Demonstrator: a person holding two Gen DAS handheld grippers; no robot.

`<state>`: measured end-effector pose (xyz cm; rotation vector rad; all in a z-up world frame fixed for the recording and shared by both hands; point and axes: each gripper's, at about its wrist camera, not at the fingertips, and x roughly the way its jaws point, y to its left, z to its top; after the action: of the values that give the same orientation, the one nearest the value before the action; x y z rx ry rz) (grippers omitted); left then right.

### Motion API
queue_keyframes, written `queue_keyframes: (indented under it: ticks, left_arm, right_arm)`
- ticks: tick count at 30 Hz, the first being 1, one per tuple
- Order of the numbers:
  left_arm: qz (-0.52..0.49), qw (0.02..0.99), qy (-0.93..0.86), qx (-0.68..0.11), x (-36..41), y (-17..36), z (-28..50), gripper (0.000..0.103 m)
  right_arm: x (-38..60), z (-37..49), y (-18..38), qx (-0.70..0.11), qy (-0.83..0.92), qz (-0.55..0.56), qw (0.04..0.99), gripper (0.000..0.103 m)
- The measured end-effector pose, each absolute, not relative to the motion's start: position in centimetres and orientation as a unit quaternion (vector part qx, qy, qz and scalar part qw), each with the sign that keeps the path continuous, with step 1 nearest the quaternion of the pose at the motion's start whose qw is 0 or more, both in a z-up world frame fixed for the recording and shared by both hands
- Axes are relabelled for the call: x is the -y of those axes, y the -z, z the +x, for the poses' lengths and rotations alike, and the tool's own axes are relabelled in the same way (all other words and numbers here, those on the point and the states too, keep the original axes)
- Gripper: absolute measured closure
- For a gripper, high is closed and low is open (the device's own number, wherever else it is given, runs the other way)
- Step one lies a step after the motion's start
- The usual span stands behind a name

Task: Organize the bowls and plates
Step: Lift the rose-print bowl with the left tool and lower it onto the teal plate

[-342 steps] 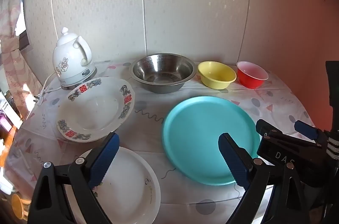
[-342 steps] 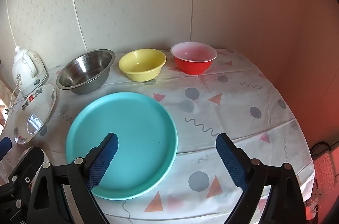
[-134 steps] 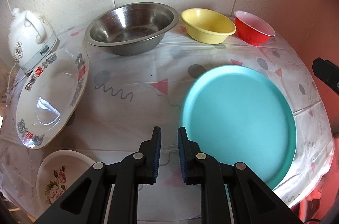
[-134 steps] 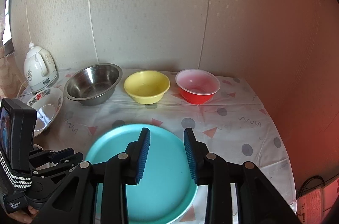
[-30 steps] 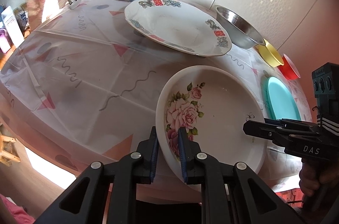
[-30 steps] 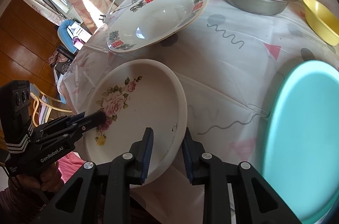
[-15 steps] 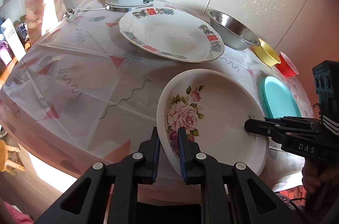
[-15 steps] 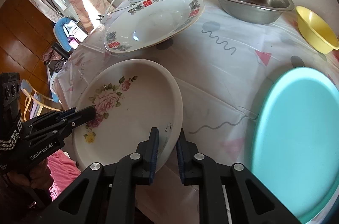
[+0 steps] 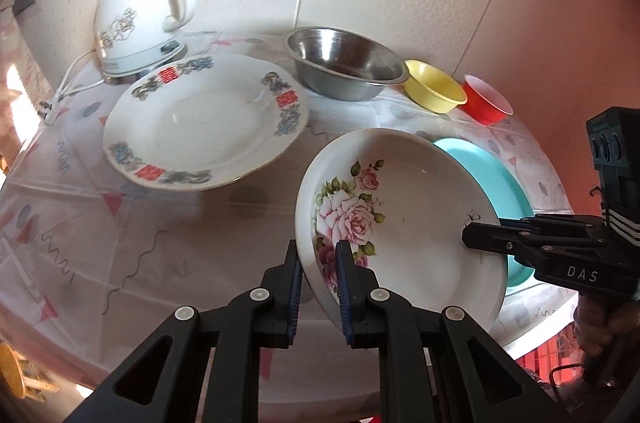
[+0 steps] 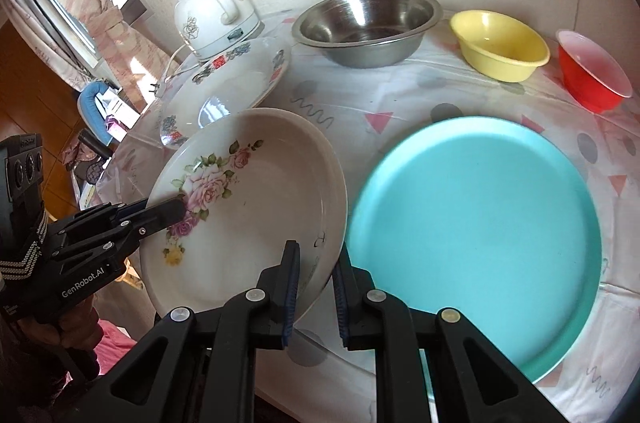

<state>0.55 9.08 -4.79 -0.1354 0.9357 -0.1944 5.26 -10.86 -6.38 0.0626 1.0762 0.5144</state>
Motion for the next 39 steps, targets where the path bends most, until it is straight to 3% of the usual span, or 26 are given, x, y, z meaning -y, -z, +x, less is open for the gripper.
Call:
queue_keyframes:
  ticks: [17, 39]
  left_arm:
    - [-0.002, 0.853, 0.194, -0.484, 3.7, 5.9, 6.7, 0.087]
    - [0.027, 0.843, 0.168, -0.511, 6.0, 7.5, 7.9, 0.087]
  right_arm:
    - [22.4, 5.6, 7.6, -0.526, -0.098, 0.084, 0.840, 0.086]
    - [23.3, 6.2, 8.6, -0.530, -0.055, 0.064, 0.844, 0.086]
